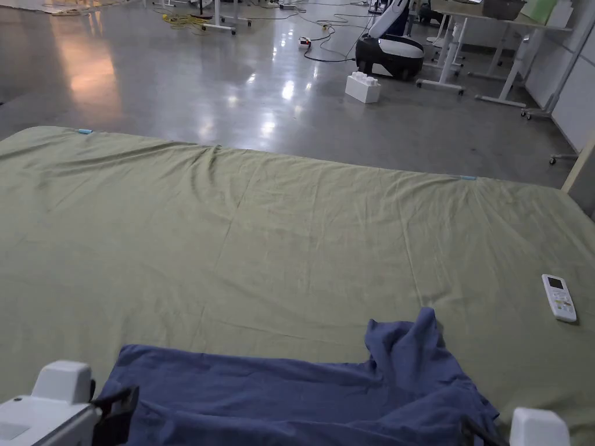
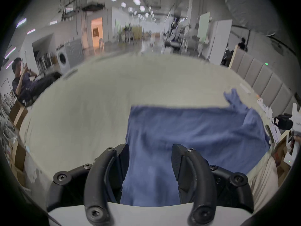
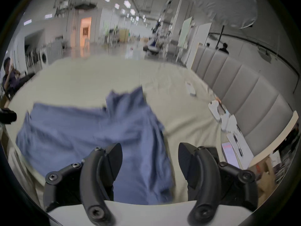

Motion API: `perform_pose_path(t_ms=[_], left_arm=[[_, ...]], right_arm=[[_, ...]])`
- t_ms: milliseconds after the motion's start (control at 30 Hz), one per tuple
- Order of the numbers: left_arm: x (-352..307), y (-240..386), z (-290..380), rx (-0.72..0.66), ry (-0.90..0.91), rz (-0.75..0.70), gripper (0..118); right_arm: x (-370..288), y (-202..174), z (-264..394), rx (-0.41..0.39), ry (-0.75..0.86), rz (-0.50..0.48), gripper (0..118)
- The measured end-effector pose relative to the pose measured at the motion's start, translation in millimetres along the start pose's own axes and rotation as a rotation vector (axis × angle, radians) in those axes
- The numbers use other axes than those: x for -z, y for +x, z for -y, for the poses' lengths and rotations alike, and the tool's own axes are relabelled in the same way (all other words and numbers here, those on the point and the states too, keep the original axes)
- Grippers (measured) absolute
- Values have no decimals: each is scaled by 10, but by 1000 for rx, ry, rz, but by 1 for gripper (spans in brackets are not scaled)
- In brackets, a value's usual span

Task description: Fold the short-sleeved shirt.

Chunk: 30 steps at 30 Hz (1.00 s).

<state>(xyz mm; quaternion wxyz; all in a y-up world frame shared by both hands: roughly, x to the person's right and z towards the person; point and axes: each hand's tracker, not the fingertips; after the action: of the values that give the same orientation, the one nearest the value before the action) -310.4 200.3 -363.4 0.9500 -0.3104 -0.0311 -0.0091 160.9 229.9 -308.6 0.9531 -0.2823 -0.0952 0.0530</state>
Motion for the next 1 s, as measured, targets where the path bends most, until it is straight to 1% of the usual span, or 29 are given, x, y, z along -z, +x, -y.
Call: perform_pose_path(t_ms=[67,167,200,233,267,300,333,367,400,433,467,500,533,567,633,667,833,1000], left_arm=[[-11,123,-149,8,91,-11,55],[-46,256,-332,12,215,-54,55],[-61,292,-379,15,242,-68,55],[-87,325,-422,20,282,-80,55],[-109,352,-460,20,311,-95,55],[-130,377,-509,18,338,-106,54],[-151,396,-539,14,361,-111,53],[-178,417,-568,7,376,-119,51],[-203,425,-580,1,406,-119,39],[-215,428,-599,10,434,-125,24],[-235,447,-609,10,450,-149,14],[-250,458,-611,12,456,-159,12],[-263,454,-614,10,461,-140,6],[-270,436,-636,4,458,-126,5],[-290,420,-634,-13,465,-111,1],[-290,421,-629,-16,465,-117,1],[-170,256,-607,-5,429,-135,0],[218,-108,-563,-7,270,-112,0]], right_arm=[[32,-99,-134,31,105,-19,76],[58,-241,-285,50,236,-24,76],[60,-282,-320,47,264,-19,73],[63,-328,-368,39,303,-17,67],[80,-373,-396,47,321,-22,56],[85,-415,-430,49,355,-21,39],[84,-444,-472,42,366,-26,26],[86,-467,-477,83,386,-44,18],[80,-501,-505,69,422,-29,16],[65,-533,-530,62,442,-18,13],[44,-559,-545,62,473,-8,6],[20,-582,-563,52,499,6,4],[-14,-622,-601,7,553,24,3],[-10,-631,-600,35,534,15,2],[-9,-637,-626,41,540,0,1],[-7,-652,-653,25,548,3,1],[40,-639,-686,36,550,-3,1],[150,-594,-678,18,517,7,1]])
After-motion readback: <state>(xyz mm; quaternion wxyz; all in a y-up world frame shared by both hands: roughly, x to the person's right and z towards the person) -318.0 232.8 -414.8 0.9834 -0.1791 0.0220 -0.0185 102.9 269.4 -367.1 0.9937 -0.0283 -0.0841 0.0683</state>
